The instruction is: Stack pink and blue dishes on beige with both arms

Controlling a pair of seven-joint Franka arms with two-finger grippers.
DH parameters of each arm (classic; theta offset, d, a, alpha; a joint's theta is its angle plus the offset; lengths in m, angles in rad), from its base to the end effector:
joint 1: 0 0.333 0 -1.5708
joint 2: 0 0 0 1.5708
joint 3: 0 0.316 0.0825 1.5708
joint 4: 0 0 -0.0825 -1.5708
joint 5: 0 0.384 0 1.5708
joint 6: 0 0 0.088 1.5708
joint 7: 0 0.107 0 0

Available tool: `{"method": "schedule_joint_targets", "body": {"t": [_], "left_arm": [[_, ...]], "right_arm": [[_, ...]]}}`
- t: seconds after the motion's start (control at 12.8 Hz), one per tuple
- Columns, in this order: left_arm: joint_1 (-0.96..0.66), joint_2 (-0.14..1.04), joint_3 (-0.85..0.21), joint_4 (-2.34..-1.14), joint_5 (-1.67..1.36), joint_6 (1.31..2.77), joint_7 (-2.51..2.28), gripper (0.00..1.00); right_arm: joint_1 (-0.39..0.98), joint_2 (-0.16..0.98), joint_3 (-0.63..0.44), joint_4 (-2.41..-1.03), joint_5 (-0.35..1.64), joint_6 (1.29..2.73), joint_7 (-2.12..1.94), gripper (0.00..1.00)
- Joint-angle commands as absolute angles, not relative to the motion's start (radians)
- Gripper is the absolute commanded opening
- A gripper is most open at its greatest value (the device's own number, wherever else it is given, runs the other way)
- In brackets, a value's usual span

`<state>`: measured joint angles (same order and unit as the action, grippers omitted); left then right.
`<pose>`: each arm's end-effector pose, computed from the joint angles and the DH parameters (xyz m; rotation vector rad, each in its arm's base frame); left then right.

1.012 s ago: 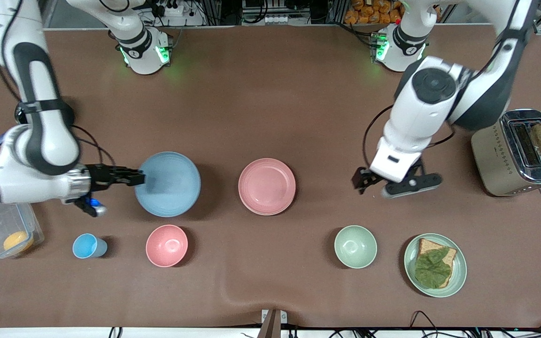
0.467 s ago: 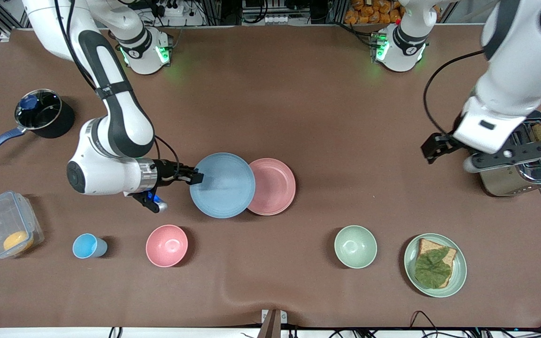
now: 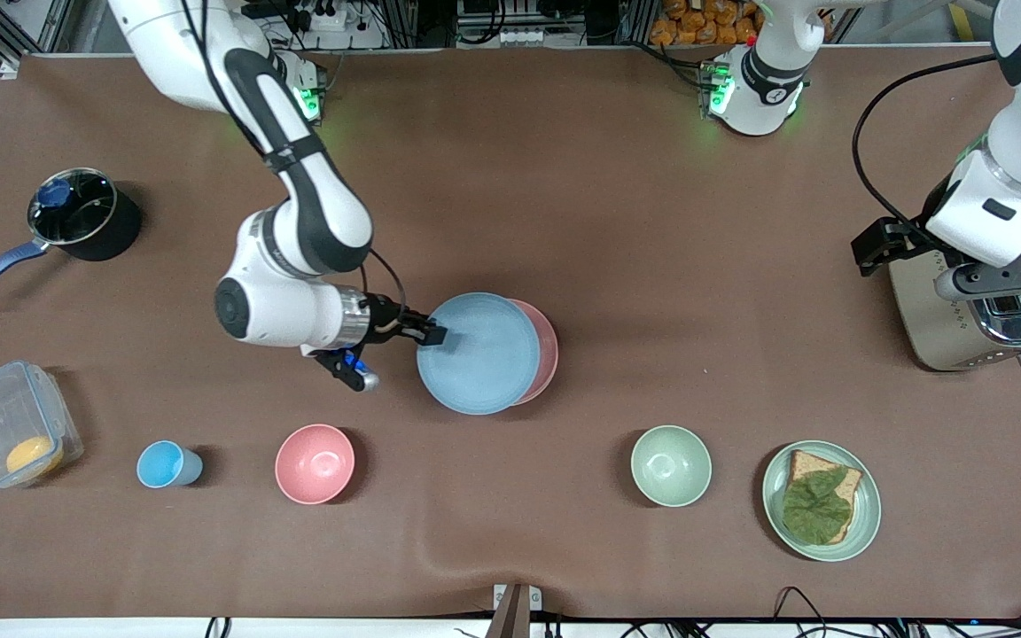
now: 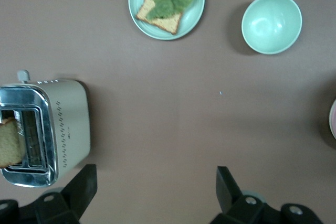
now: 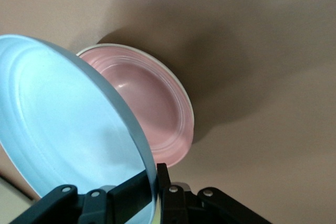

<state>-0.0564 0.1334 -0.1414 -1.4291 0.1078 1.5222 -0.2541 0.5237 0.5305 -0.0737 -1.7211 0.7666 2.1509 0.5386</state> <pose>0.5823 -0.0984 0.6116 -3.0446 -0.0918 0.0276 0.5844 0.3194 0.2797 -2.5376 0.7084 0.4768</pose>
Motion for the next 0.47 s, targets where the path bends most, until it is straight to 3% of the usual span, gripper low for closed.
{"method": "schedule_joint_targets", "body": {"t": [0.0,0.39], "left_arm": [[-0.107,0.127,-0.013,-1.414,0.01,1.479,-0.216,1.0],[-0.103,0.092,0.038,-1.42,-0.008,1.428,-0.152,1.0]], "right_arm": [[0.574,0.569,-0.086,-1.72,0.788,2.23,0.56,0.0],[0.591,0.581,-0.089,-1.747,0.73,2.241,0.561,0.0]]}}
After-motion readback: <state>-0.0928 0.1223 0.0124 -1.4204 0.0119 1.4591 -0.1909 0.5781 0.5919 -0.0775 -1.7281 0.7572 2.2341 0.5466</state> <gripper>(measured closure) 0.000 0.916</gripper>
